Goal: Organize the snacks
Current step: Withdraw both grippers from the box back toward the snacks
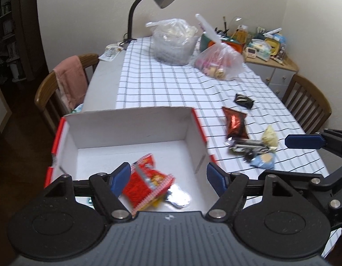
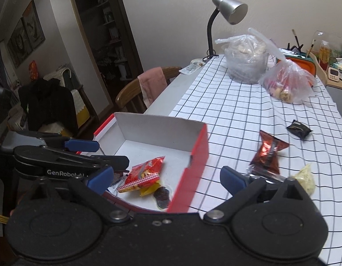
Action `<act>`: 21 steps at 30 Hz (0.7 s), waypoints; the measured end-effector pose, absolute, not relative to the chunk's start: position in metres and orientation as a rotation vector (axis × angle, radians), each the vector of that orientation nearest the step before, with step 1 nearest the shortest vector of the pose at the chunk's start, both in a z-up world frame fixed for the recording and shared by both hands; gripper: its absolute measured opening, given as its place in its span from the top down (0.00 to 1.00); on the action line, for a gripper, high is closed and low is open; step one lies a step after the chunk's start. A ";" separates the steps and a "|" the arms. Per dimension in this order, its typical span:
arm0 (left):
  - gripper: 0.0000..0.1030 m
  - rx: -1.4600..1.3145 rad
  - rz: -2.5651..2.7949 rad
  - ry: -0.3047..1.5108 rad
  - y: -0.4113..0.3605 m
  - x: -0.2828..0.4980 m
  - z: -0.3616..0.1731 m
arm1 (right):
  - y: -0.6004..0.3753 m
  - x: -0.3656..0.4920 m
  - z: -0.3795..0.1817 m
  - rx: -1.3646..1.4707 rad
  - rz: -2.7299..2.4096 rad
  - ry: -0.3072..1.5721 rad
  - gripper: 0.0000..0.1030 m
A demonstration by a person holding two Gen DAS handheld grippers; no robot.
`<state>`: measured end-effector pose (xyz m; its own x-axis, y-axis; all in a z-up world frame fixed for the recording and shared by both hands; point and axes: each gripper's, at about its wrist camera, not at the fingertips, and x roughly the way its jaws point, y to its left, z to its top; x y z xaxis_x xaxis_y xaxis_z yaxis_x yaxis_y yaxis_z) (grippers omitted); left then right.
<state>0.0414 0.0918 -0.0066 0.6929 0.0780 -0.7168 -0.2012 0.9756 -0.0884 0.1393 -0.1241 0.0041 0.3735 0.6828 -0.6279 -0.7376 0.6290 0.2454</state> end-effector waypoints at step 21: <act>0.22 -0.210 0.060 0.795 -0.017 0.103 -0.023 | -0.252 0.216 -0.019 -0.180 0.808 0.799 0.00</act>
<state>0.1031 -0.0167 -0.0226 0.6994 -0.0256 -0.7142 -0.1322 0.9775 -0.1645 0.2157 -0.2518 -0.0194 0.4227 0.5770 -0.6989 -0.7057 0.6934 0.1457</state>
